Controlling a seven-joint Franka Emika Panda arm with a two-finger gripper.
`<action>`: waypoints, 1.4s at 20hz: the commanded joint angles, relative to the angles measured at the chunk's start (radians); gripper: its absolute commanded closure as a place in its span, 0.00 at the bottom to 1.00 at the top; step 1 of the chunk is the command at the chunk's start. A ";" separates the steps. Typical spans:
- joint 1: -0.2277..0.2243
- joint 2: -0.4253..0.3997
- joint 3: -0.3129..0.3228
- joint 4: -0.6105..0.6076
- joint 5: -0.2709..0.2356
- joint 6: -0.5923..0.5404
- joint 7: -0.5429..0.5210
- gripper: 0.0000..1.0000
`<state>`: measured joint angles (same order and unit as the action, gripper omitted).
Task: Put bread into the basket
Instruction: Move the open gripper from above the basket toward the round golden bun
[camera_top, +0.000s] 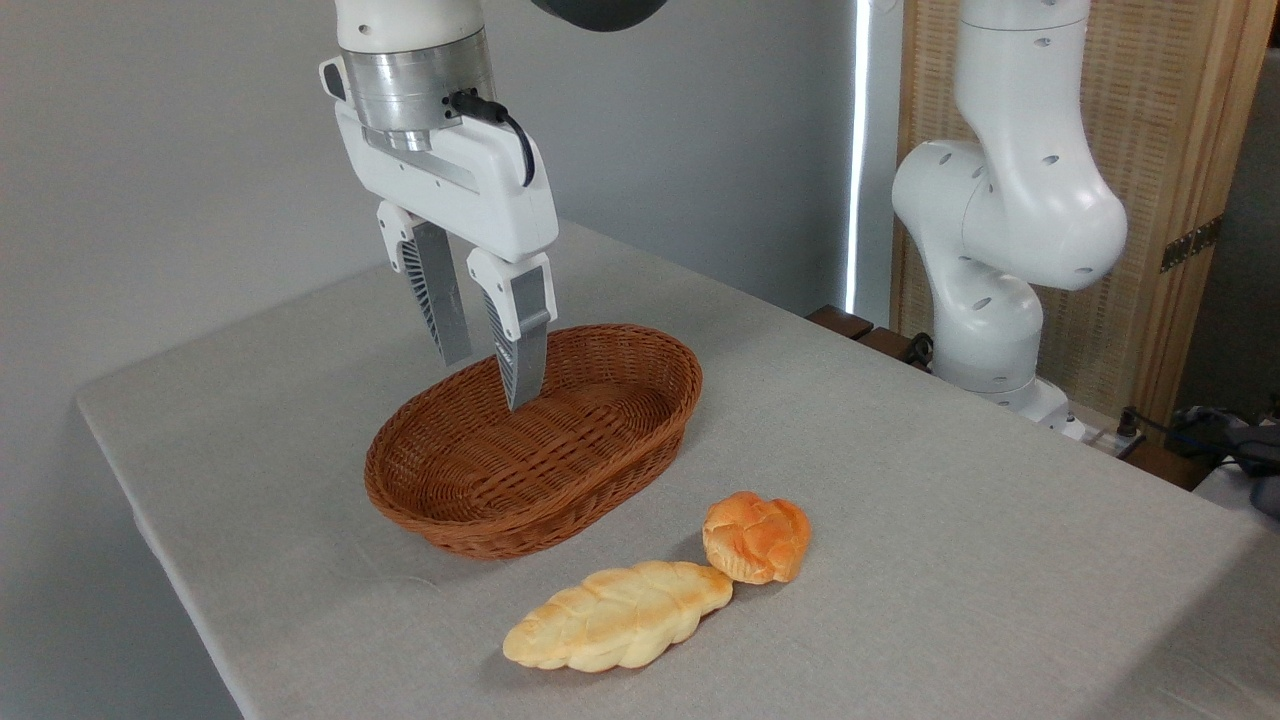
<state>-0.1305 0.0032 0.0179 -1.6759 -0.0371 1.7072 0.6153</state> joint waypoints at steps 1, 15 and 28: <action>-0.003 -0.002 0.007 0.012 0.009 -0.020 0.006 0.00; 0.000 -0.014 0.025 -0.010 0.011 -0.060 0.009 0.00; -0.001 -0.299 0.164 -0.429 0.011 0.103 0.337 0.00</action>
<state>-0.1237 -0.2436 0.1260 -2.0271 -0.0345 1.7805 0.8595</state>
